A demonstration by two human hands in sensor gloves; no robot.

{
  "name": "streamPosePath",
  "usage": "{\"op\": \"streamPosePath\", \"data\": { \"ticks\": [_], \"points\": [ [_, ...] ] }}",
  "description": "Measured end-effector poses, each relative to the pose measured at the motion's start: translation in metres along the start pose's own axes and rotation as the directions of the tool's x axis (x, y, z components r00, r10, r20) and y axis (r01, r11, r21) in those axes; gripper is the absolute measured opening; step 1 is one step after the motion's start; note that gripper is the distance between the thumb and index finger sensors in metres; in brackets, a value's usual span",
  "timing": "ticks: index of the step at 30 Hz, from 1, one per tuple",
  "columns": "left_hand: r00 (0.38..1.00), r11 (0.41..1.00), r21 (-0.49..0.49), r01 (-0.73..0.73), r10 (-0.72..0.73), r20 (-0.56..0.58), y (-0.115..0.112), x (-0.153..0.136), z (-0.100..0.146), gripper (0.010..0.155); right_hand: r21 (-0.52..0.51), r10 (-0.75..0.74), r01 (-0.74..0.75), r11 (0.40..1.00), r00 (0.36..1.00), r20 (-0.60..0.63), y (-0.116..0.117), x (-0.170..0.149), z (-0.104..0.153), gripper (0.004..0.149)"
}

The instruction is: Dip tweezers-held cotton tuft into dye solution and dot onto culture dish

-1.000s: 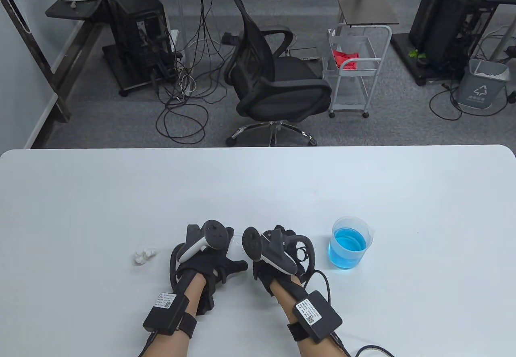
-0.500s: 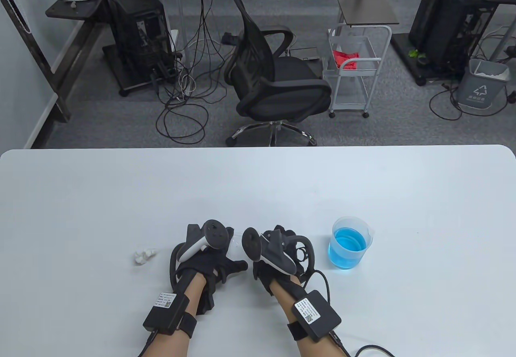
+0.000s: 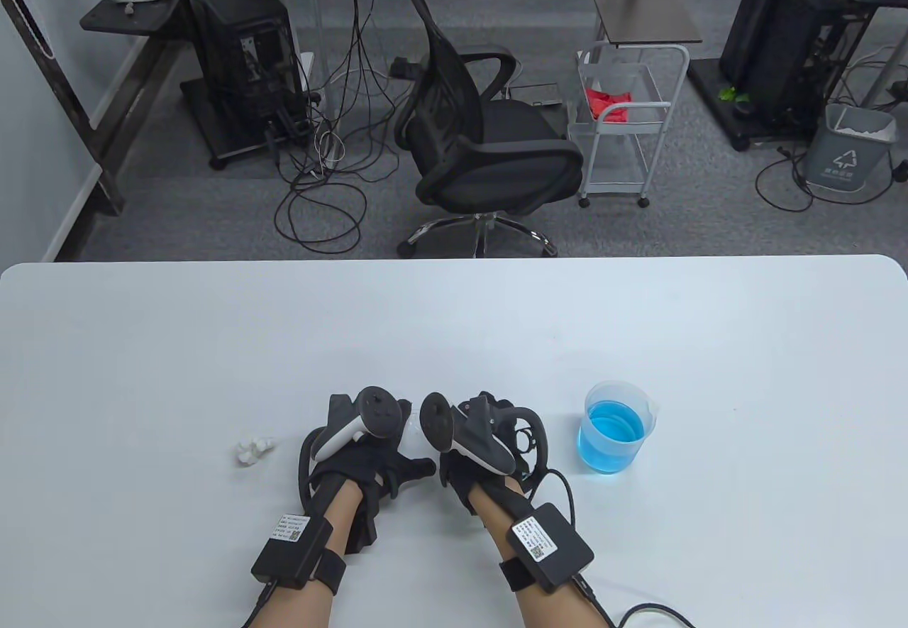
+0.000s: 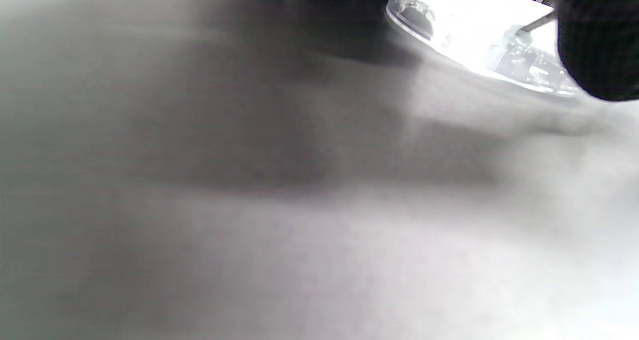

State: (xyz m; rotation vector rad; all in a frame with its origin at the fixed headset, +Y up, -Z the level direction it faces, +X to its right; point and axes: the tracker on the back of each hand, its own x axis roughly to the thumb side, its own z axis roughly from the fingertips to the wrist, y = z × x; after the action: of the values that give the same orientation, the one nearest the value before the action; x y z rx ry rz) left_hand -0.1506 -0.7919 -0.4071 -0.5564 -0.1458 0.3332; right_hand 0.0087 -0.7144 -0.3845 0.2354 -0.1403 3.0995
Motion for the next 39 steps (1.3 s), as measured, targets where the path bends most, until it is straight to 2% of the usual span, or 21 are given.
{"op": "streamPosePath", "data": {
  "ticks": [6, 10, 23, 28, 39],
  "points": [
    [1.0, 1.0, 0.001, 0.0, 0.0, 0.0, 0.0, 0.0, 0.0, 0.105, 0.005, -0.036, 0.036, 0.999, 0.999, -0.007, -0.003, 0.003, -0.003, 0.032],
    [1.0, 1.0, 0.001, 0.0, 0.0, 0.001, 0.0, 0.0, 0.0, 0.105, 0.048, 0.005, -0.004, 0.999, 1.0, -0.006, 0.004, 0.006, -0.005, 0.033],
    [1.0, 1.0, 0.0, 0.003, -0.003, 0.0, 0.0, 0.0, 0.0, 0.105, -0.01, 0.004, -0.004, 1.0, 0.997, 0.073, -0.002, 0.015, -0.006, 0.032],
    [1.0, 1.0, -0.002, 0.006, -0.006, -0.002, 0.001, 0.0, 0.0, 0.105, 0.021, 0.012, -0.014, 1.0, 0.997, 0.077, 0.003, 0.015, -0.009, 0.032],
    [1.0, 1.0, -0.001, 0.009, -0.009, -0.002, 0.001, 0.0, 0.0, 0.106, 0.006, -0.029, 0.028, 1.0, 0.996, 0.083, -0.001, 0.013, -0.01, 0.032]
  ]
}}
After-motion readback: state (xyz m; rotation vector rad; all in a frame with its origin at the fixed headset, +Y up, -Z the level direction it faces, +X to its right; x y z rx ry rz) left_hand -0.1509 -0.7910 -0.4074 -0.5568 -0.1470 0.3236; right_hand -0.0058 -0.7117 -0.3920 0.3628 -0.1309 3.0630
